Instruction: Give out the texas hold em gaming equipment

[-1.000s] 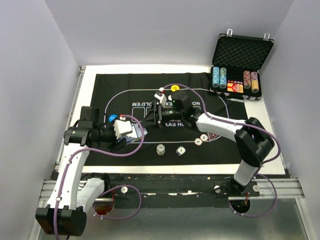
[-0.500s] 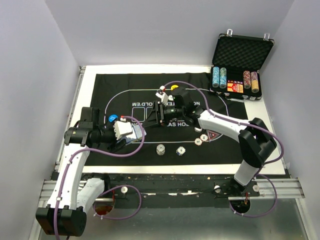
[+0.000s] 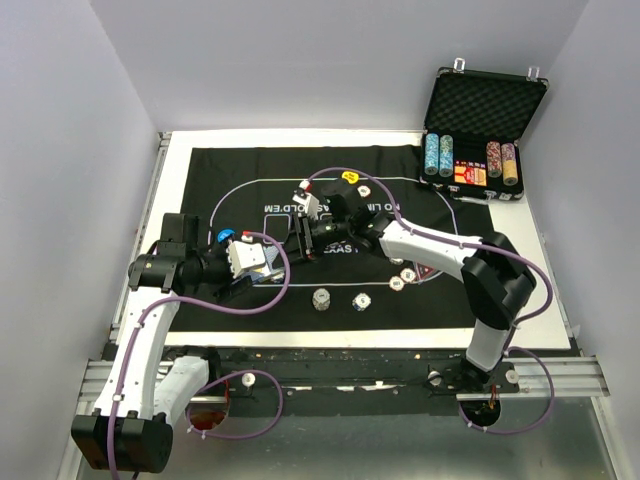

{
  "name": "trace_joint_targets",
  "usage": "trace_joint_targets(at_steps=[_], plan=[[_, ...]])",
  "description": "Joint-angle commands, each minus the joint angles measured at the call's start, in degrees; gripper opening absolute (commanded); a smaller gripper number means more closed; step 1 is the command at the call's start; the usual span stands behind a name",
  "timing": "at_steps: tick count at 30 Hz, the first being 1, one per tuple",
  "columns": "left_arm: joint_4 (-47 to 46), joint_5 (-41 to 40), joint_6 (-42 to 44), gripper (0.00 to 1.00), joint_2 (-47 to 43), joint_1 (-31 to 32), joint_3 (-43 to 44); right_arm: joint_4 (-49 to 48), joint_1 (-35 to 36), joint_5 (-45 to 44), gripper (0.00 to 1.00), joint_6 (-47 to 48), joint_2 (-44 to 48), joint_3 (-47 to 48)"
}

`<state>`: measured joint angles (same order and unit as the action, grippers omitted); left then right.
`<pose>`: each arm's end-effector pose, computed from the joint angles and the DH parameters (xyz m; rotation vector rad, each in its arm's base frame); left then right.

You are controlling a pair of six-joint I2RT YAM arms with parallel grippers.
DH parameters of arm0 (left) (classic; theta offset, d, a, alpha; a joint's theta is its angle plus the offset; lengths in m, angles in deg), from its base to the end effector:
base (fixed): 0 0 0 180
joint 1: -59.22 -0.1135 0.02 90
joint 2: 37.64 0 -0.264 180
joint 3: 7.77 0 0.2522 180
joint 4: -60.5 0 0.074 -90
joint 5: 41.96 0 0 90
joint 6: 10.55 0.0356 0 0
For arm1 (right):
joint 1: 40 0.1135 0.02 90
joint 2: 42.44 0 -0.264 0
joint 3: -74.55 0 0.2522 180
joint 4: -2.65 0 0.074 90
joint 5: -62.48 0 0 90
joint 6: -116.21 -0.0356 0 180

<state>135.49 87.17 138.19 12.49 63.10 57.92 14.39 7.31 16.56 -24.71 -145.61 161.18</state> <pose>0.1435 -0.0323 0.2963 1.4059 1.8753 -0.4422 0.2595 0.3179 0.2516 -0.5042 2.4145 1.7184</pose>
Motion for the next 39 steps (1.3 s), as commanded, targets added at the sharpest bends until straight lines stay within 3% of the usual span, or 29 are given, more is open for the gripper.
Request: trace_joint_targets(at_steps=[1,5,39], plan=[[-1.56,-0.20,1.46,0.46,-1.26,0.34,0.73,1.85,0.42,-1.10,0.42,0.82,-1.41,1.41],[-1.38,0.06,1.46,0.45,-1.52,0.34,0.64,1.93,0.59,-1.88,0.38,1.52,-0.89,0.97],[-0.94,1.21,0.94,0.45,-2.32,0.34,-0.24,11.78,-4.68,-5.58,0.33,6.88,6.32,-0.79]])
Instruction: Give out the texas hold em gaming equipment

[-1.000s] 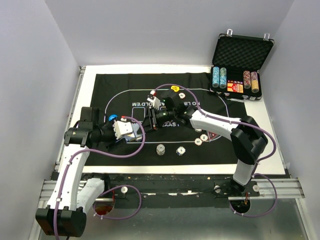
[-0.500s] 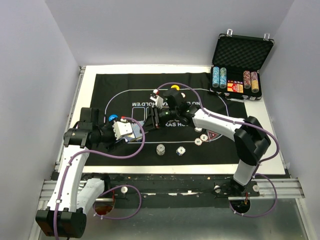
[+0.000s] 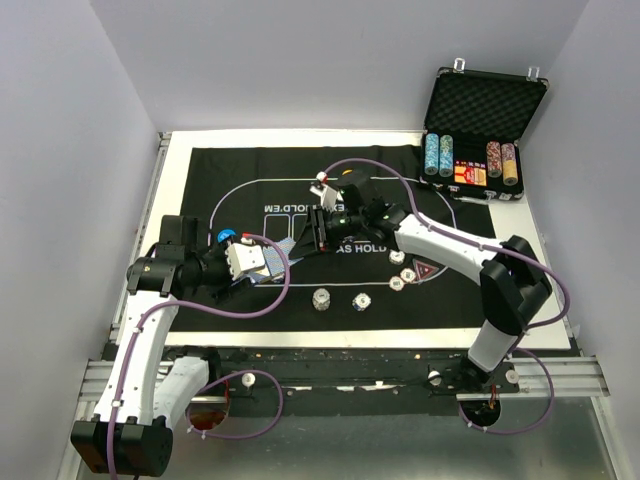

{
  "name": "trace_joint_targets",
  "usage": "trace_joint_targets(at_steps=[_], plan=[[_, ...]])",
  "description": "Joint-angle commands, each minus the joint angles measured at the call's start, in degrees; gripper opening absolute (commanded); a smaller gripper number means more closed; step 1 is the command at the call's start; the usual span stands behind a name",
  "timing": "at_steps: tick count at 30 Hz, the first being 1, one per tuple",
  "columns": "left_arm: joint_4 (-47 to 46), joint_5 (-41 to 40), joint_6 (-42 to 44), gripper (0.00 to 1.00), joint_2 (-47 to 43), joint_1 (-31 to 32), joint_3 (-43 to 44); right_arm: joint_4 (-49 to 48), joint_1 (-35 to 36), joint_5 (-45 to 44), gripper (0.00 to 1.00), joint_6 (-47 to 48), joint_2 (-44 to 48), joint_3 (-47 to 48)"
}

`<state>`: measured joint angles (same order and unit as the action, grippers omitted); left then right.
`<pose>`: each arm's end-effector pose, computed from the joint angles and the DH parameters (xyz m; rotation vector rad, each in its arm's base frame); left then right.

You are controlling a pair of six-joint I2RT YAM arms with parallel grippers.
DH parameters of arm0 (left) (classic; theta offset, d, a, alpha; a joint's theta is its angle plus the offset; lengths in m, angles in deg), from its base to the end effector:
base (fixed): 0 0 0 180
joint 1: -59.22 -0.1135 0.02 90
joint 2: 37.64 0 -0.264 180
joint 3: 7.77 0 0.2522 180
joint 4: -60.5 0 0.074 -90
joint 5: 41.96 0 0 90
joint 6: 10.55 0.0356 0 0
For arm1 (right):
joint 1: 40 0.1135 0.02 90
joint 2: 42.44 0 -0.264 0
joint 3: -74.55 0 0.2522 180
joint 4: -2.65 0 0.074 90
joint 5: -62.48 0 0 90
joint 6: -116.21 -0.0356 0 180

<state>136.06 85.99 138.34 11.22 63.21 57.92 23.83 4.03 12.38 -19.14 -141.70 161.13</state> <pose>0.1388 -0.0316 0.2981 1.4102 1.8757 -0.4114 0.2664 0.2893 0.2623 -0.4456 2.4533 1.5498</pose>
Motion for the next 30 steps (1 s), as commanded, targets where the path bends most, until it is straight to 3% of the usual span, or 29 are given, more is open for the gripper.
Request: trace_joint_targets(at_steps=[1,8,13,15,18,21,24,30], plan=[[-1.51,2.21,0.70,0.45,-0.87,0.23,-0.33,2.42,-1.66,-1.40,0.31,1.31,2.58,-0.92],[-1.95,1.86,0.87,0.45,-0.70,0.23,-1.12,2.16,-3.42,-0.53,0.25,-0.01,3.29,-1.10],[-2.03,1.33,1.22,0.45,-0.78,0.23,-1.47,-3.45,-3.95,4.12,0.24,-3.78,3.03,-3.47],[-1.95,1.33,1.31,0.46,-0.87,0.23,-1.38,-4.95,-3.95,6.14,0.31,-4.93,1.97,-4.08],[-1.95,1.07,1.31,0.46,-0.70,0.23,-1.38,-9.33,-3.95,8.17,0.52,-7.29,1.70,-5.84],[-1.95,0.81,1.49,0.46,-0.70,0.32,-1.38,-10.23,-3.87,8.18,0.60,-7.74,2.06,-6.37],[-2.12,0.80,1.23,0.46,-0.52,0.23,-1.21,-11.11,-3.78,8.44,0.60,-8.53,1.71,-6.20],[-2.38,0.81,0.78,0.46,0.01,0.23,-0.77,-13.40,-2.72,8.44,0.48,-10.38,-0.05,-5.85]])
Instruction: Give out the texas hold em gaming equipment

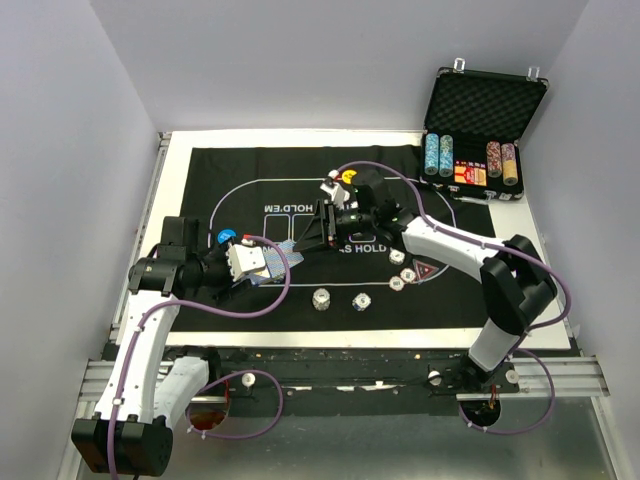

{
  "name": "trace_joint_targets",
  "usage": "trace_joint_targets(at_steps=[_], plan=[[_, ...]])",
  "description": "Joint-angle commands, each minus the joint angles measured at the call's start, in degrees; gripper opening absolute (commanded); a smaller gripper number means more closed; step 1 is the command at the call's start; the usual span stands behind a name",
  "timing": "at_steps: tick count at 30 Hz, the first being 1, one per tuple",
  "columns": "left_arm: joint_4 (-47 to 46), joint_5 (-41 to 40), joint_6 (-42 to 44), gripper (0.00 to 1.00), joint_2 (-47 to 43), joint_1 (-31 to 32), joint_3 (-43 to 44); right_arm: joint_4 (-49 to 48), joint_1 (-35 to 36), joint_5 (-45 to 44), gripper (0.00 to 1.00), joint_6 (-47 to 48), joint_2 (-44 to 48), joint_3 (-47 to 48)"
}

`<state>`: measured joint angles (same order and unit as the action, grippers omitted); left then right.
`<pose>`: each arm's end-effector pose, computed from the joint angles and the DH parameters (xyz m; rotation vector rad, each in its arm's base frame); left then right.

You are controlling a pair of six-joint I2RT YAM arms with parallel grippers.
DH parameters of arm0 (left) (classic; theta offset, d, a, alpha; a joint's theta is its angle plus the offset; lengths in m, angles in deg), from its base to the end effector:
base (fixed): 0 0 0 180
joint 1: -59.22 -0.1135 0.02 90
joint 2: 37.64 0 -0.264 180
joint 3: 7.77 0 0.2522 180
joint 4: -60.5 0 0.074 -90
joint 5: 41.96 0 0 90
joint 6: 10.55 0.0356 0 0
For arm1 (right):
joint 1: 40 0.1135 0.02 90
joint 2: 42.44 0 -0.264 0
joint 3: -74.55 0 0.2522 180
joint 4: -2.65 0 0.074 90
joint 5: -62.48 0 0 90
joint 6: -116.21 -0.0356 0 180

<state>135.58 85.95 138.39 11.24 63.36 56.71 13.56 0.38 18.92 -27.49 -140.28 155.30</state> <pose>0.1392 -0.0320 0.2923 1.4147 1.8847 -0.4209 0.2759 0.2685 0.2547 -0.3309 2.4175 1.7298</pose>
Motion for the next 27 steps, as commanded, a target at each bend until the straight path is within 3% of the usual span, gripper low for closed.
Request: trace_joint_targets(at_steps=[1,17,27], plan=[[-1.82,0.94,0.65,0.46,-0.10,0.08,0.43,-3.56,1.10,1.90,0.46,-2.81,-1.91,-0.09],[-1.82,0.94,0.30,0.46,0.33,0.08,1.49,-5.94,1.89,2.96,0.36,-3.35,-3.93,-1.33],[-1.73,0.32,0.56,0.46,0.07,0.08,1.05,-6.55,1.89,1.91,0.15,-4.14,-2.36,-1.50]])
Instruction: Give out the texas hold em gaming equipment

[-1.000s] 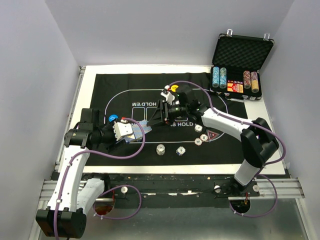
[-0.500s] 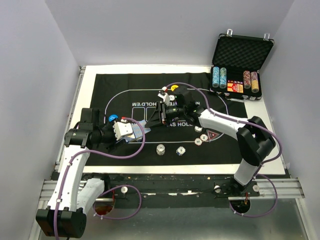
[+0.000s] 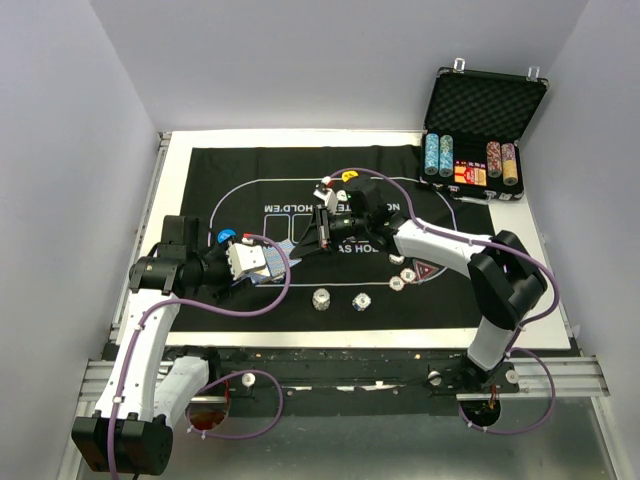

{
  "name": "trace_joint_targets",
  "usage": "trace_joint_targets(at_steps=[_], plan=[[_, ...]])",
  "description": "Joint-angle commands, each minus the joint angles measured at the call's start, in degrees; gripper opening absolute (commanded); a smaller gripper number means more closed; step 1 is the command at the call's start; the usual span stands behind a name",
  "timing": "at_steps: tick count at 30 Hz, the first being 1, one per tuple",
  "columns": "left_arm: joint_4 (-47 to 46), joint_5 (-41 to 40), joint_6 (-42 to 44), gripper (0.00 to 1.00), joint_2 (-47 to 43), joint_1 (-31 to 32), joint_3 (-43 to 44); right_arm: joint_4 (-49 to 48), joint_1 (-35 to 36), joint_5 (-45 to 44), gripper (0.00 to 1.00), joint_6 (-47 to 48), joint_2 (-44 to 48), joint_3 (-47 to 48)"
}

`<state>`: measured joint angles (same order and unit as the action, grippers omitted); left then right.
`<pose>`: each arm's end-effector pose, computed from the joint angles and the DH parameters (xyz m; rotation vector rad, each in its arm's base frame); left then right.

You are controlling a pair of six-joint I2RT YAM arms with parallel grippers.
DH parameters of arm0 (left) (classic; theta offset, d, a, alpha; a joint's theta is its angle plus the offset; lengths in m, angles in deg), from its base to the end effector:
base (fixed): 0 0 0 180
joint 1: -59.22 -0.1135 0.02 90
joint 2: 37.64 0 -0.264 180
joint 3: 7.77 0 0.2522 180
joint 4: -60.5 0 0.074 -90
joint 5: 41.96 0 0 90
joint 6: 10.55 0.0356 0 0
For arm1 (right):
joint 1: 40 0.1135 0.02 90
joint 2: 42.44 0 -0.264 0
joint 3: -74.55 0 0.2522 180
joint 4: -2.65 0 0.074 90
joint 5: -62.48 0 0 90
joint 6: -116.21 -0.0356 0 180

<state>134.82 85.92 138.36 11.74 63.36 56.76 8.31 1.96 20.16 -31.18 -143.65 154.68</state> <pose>0.1419 -0.0322 0.2921 1.4138 1.8810 -0.4167 0.2755 0.2831 0.2377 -0.3217 2.4398 1.7941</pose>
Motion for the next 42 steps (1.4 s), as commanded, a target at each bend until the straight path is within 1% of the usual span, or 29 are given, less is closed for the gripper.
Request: trace_joint_targets(at_steps=[1,5,8,15,20,27,31,34,38,42], plan=[[-1.05,0.26,0.59,0.46,-0.52,0.08,0.92,-0.96,0.32,0.66,0.13,-0.36,1.27,-0.89],[-1.05,0.26,0.50,0.46,-0.52,0.08,1.00,0.27,0.15,0.22,0.08,0.08,2.50,-1.06],[-0.88,0.34,0.59,0.46,-0.52,0.08,1.27,1.06,-0.38,0.04,0.05,0.08,3.30,-1.24],[-0.44,0.34,1.03,0.46,-0.61,0.08,1.36,1.51,-2.40,0.31,0.04,0.17,5.67,-2.47],[-0.26,0.52,0.85,0.46,-0.52,0.08,1.36,1.42,-5.12,0.83,0.04,0.08,6.99,-2.30],[-0.09,0.52,1.11,0.46,-0.52,0.08,1.27,1.15,-9.34,1.89,0.01,-0.27,5.50,0.16],[0.09,0.34,0.94,0.46,-0.69,0.08,1.18,-0.95,-10.40,2.77,0.01,-1.06,1.73,2.79],[0.26,0.61,0.94,0.46,-0.78,0.08,1.27,-2.79,-10.75,3.12,0.01,-1.41,-3.01,6.30],[0.70,1.22,0.24,0.46,-0.43,0.08,2.41,-5.87,-10.75,3.74,0.01,-3.52,-13.81,14.12],[1.50,2.01,-0.73,0.46,0.45,0.08,4.34,-6.40,-10.58,2.42,0.01,-3.79,-25.06,24.66]])
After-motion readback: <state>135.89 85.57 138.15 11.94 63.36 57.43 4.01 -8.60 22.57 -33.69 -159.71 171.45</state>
